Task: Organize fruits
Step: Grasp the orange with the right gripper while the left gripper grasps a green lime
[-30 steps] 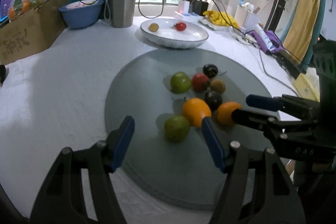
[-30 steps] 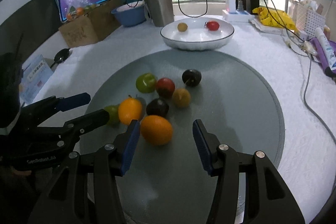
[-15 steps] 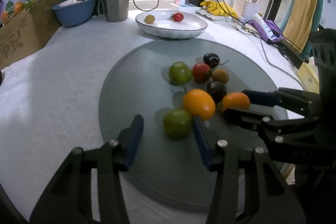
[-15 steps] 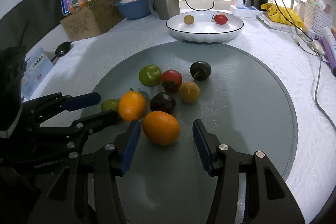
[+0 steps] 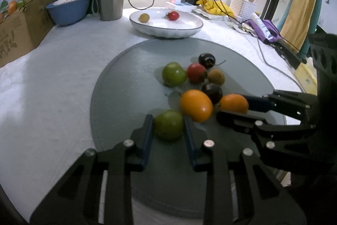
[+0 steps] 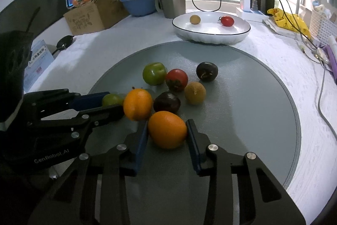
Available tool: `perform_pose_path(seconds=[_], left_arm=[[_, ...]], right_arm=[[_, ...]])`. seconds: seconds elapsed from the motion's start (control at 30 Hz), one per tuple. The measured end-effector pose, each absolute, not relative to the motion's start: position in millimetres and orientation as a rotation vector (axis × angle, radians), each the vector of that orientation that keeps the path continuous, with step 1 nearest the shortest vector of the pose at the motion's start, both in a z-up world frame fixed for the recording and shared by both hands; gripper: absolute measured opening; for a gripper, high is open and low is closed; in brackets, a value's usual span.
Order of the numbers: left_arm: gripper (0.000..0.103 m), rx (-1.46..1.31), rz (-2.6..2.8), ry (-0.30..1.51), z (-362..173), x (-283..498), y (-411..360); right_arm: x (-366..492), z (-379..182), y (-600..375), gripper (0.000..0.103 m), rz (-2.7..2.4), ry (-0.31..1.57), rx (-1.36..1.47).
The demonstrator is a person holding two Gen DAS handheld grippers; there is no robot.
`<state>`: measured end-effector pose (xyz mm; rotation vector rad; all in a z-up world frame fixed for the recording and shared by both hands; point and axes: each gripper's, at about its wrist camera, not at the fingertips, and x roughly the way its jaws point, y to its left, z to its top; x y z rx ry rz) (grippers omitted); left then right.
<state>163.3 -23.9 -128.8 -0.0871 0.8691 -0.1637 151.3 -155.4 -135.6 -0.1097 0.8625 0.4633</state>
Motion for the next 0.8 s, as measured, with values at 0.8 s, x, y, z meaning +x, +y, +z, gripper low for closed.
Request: perform_pose_path(seconds=[0.8], left_arm=[[0.029,-0.137,-0.161,0.813,-99,188,-4]], right_arm=[[177,-99,-168,0.038,0.431,0.784,-0.121]])
